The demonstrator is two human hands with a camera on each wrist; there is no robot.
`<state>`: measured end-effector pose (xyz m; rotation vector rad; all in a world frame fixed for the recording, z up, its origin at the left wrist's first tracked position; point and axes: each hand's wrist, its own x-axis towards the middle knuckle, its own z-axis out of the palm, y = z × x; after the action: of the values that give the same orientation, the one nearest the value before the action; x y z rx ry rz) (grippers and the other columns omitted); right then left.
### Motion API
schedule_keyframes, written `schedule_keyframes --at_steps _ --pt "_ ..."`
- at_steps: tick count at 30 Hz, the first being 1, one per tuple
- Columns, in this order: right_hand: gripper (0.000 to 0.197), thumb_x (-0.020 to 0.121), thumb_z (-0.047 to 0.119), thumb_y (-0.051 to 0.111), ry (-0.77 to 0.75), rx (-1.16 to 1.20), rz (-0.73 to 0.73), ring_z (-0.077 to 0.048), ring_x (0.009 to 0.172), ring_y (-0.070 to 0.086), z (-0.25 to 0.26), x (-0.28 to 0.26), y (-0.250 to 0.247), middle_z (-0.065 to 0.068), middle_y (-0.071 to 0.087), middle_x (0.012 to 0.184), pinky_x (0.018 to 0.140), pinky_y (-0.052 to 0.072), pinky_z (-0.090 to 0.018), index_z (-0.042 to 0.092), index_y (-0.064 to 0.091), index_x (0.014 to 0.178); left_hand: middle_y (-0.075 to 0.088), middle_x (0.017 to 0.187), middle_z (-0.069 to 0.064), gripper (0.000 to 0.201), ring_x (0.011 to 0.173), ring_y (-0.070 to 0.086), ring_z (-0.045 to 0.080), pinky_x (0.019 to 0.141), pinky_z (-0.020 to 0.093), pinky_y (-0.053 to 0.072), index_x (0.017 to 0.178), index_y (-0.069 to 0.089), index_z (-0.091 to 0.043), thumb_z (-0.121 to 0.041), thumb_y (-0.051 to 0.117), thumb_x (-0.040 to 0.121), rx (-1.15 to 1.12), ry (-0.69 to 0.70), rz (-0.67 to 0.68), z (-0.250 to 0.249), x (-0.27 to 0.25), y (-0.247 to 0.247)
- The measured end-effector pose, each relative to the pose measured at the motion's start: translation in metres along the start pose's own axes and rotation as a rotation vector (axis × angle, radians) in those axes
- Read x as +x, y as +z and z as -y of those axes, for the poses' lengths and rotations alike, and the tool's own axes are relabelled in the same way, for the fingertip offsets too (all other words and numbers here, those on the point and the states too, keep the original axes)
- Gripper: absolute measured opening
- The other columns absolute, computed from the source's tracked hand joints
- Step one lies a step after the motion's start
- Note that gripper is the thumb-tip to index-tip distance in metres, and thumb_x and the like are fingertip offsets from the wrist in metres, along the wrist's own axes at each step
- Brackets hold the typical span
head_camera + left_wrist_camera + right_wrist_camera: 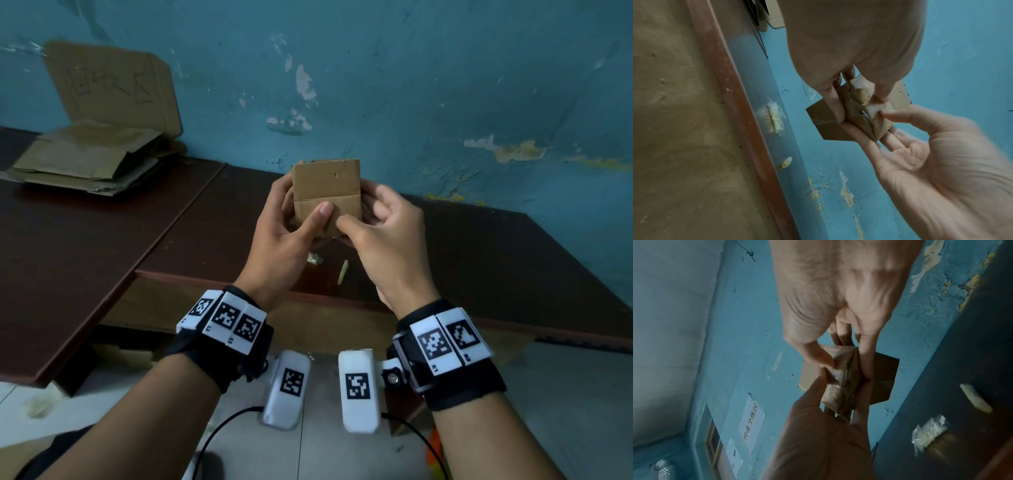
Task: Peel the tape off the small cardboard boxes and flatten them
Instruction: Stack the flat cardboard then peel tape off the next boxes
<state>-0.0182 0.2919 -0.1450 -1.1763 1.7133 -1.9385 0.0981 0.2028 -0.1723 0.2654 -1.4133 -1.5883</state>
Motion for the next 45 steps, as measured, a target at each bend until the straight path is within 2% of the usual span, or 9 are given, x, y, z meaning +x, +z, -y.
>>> schedule_keyframes --at_steps 4,8,14,21,27,31,35,39,45 --pt "0.059 0.075 0.037 0.085 0.021 0.021 -0.024 -0.015 0.109 0.081 0.003 -0.002 0.002 0.003 0.085 0.114 0.098 0.066 -0.049 0.019 0.074 0.131 0.064 0.147 0.015 0.064 0.132 0.068 0.031 0.099 0.046 0.063 0.160 0.041 -0.014 0.000 0.067 0.103 -0.006 -0.004 0.020 0.002 0.000 -0.001" --pt "0.048 0.086 0.028 0.091 0.005 0.001 -0.064 -0.015 0.106 0.082 0.000 -0.002 0.003 0.002 0.085 0.111 0.096 0.067 -0.049 0.015 0.074 0.129 0.063 0.150 0.012 0.070 0.135 0.066 0.030 0.102 0.050 0.061 0.161 0.041 -0.019 -0.004 0.072 0.100 0.013 0.005 0.047 0.002 0.001 -0.002" --pt "0.059 0.079 0.022 0.100 -0.002 -0.030 -0.116 -0.013 0.101 0.083 -0.001 -0.001 0.003 0.002 0.086 0.109 0.093 0.068 -0.047 0.012 0.074 0.131 0.065 0.148 0.009 0.078 0.137 0.065 0.032 0.111 0.061 0.054 0.163 0.039 -0.017 -0.005 0.076 0.095 0.024 0.017 0.051 0.003 -0.001 0.002" --pt "0.061 0.078 0.012 0.099 -0.014 -0.069 -0.129 -0.012 0.104 0.082 -0.006 0.003 0.003 0.002 0.085 0.114 0.093 0.068 -0.047 0.012 0.074 0.134 0.066 0.146 0.011 0.093 0.133 0.067 0.028 0.099 0.040 0.061 0.163 0.039 -0.019 0.010 0.077 0.083 -0.003 -0.051 0.076 -0.001 -0.002 0.000" --pt "0.056 0.080 0.012 0.095 0.000 -0.045 -0.081 -0.016 0.107 0.082 -0.010 0.005 0.000 0.001 0.085 0.115 0.095 0.067 -0.050 0.017 0.074 0.131 0.070 0.141 0.007 0.060 0.129 0.070 0.031 0.103 0.056 0.060 0.156 0.049 -0.028 -0.010 0.066 0.102 -0.067 -0.118 0.036 -0.003 -0.002 0.001" --pt "0.064 0.077 0.015 0.092 0.017 -0.008 -0.059 -0.018 0.108 0.082 -0.009 0.005 0.001 -0.001 0.084 0.117 0.096 0.067 -0.051 0.011 0.071 0.137 0.071 0.137 0.009 0.041 0.120 0.074 0.025 0.091 0.042 0.064 0.154 0.051 -0.021 -0.013 0.053 0.114 -0.011 -0.093 0.003 0.000 -0.001 0.002" --pt "0.063 0.079 0.013 0.087 0.033 -0.008 -0.032 -0.019 0.109 0.082 -0.007 0.006 -0.001 0.000 0.085 0.117 0.098 0.066 -0.052 0.011 0.070 0.139 0.065 0.145 0.014 0.051 0.131 0.068 0.030 0.091 0.036 0.063 0.159 0.043 -0.013 -0.008 0.057 0.111 -0.011 -0.040 0.041 0.004 0.000 0.000" --pt "0.057 0.081 0.014 0.080 0.055 -0.026 0.002 -0.015 0.111 0.081 -0.002 0.005 -0.007 0.004 0.085 0.117 0.100 0.065 -0.052 0.015 0.071 0.137 0.062 0.149 0.016 0.060 0.136 0.065 0.033 0.098 0.041 0.063 0.162 0.041 -0.011 0.001 0.061 0.106 -0.027 -0.036 0.064 0.006 0.002 -0.003" --pt "0.044 0.088 0.021 0.092 0.031 -0.002 -0.045 -0.015 0.107 0.082 0.001 0.000 -0.004 0.002 0.085 0.112 0.096 0.067 -0.050 0.017 0.074 0.129 0.062 0.154 0.011 0.073 0.143 0.060 0.033 0.115 0.058 0.052 0.165 0.039 -0.017 0.000 0.070 0.101 0.002 -0.027 0.092 0.005 0.002 -0.003"
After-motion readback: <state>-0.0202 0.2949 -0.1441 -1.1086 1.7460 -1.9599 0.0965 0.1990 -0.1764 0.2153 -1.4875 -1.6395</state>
